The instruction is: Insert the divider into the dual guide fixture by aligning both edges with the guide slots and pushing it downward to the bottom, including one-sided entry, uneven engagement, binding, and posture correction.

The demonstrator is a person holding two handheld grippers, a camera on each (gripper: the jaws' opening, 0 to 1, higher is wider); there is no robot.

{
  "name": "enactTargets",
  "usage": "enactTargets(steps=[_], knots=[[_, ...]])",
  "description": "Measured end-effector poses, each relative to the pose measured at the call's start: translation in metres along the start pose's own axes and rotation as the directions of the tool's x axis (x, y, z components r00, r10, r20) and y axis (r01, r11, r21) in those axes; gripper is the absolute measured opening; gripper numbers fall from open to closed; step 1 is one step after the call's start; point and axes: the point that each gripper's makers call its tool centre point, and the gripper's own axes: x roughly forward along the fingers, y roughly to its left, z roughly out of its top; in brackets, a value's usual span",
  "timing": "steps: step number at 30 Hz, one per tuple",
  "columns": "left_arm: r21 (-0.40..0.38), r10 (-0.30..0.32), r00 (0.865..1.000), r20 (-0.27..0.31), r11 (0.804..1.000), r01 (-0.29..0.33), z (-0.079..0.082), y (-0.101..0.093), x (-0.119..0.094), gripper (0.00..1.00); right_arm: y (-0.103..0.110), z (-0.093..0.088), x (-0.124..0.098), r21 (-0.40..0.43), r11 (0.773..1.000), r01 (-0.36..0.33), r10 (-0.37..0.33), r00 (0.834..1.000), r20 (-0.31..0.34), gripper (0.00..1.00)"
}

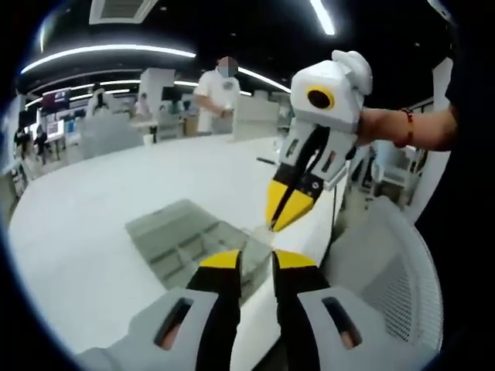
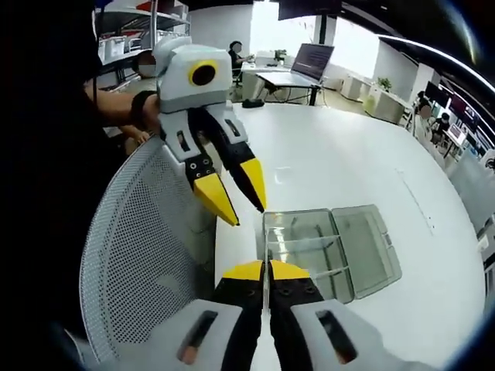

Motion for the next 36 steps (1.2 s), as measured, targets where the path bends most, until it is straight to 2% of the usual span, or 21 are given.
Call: enactTargets(steps=[3, 11, 16, 24, 36], knots=[[-0.007, 0.004, 1.000, -0.004, 1.000, -0.004, -0.001, 0.002, 0.001, 0.21, -0.004, -0.004, 0.001, -0.004, 1.000, -0.001, 0.001, 0.999, -0.036, 0.00], [-0.026, 0.009, 1.000, 0.006, 1.000, -0.009, 0.000, 0.006, 0.005, 0.28, -0.014, -0.005, 0.000, -0.004, 1.000, 0.010, -0.011, 0.998, -0.056, 0.00], [-0.038, 0.013, 1.000, 0.015, 0.999, -0.013, 0.003, 0.006, 0.004, 0.34, -0.021, -0.010, -0.001, -0.044, 0.999, 0.020, -0.024, 0.995, -0.098, 0.00], [-0.050, 0.037, 0.999, 0.030, 0.998, -0.036, 0.005, 0.011, 0.003, 0.38, -0.030, -0.007, 0.000, -0.046, 0.999, 0.016, -0.022, 0.993, -0.113, 0.00], [-0.074, 0.070, 0.997, 0.033, 0.995, -0.068, 0.001, 0.016, -0.001, 0.45, -0.040, -0.007, 0.006, -0.096, 0.995, 0.006, -0.022, 0.986, -0.165, 0.00]])
